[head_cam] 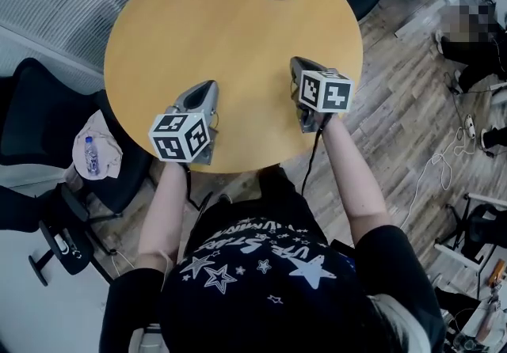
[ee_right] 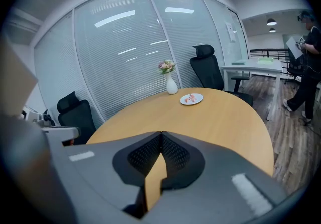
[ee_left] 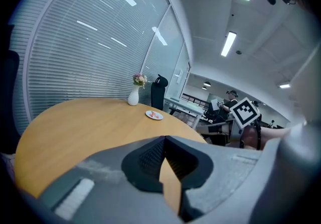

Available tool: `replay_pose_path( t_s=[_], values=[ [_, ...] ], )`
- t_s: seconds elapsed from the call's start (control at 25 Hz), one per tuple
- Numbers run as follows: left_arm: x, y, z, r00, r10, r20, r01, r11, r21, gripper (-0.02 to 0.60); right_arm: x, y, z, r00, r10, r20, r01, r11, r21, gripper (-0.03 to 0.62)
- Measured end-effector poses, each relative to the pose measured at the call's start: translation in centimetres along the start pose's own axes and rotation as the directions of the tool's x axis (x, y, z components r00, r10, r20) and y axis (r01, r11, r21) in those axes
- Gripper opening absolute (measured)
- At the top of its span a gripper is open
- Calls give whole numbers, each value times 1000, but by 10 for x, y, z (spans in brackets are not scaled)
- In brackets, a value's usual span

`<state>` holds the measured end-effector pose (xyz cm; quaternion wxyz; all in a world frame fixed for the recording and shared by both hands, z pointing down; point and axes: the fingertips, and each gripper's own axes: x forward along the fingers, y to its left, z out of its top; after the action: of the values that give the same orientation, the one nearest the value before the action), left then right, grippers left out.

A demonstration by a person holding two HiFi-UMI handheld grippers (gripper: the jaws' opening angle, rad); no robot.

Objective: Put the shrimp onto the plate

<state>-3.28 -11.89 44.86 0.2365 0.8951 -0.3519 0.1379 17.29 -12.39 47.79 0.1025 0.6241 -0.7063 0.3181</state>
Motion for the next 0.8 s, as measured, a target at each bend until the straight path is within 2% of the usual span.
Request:
replay_pose_path(
  t_s=[0.32,0.8],
  values=[
    [-64,0,-25,997,-72,-7,72,997,21,2,-43,59,-43,1000,-23,20,22,999,42,0],
    [-146,13,-45,989,-145,-3,145,989,42,2,-95,138,-83,995,-63,76,56,995,85,0]
  ],
)
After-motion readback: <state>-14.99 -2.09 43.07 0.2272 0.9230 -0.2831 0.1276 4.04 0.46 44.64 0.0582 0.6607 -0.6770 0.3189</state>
